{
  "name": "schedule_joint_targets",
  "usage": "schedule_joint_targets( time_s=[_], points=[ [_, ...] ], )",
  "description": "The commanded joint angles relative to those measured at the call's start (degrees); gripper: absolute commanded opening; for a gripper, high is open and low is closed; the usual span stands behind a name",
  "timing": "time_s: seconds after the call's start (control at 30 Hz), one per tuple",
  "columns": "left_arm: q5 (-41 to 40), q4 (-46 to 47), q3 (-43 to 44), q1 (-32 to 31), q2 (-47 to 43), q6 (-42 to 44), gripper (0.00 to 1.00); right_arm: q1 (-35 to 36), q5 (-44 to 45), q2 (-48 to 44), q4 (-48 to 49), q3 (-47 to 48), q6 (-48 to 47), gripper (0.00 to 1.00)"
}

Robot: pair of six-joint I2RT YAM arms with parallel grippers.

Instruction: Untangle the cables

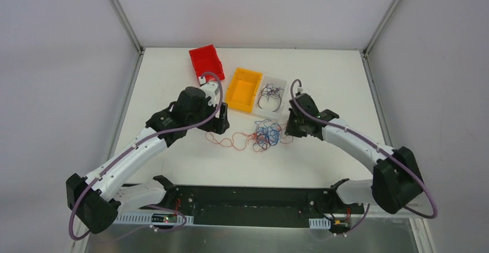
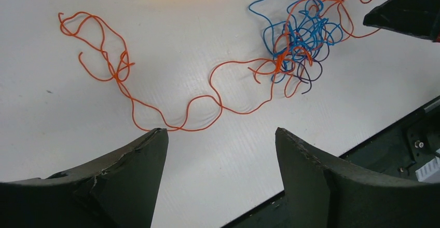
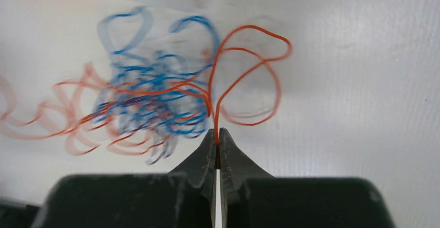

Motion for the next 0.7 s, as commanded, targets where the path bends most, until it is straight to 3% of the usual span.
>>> schedule_joint_targets(
  time_s=[0.0,0.1,0.3,0.5,0.67],
  points=[
    [2.7,3.1,2.5,-0.5,-1.0,-1.5,0.77,3.7,-3.8,-12.1,-6.1,15.3,-5.9,0.0],
    [3.4,4.2,3.2,-0.5,-2.0,-0.8,0.77,3.9,-10.3,-13.8,-11.4,27.7,-8.6,0.0],
    [7.5,8.1,5.4,-0.5,-3.2,0.7,0.79,3.9,-19.0,-8.8,-20.4,53.2,-11.0,0.0],
    [13.4,17.6,5.0,-0.5,-5.0,1.7,0.83,4.0,-23.3,-4.8,-19.2,63.7,-8.3,0.0],
    [17.9,31.3,1.6,-0.5,-6.1,1.5,0.83,3.9,-25.1,-4.0,-16.9,64.3,-5.5,0.0]
  ],
)
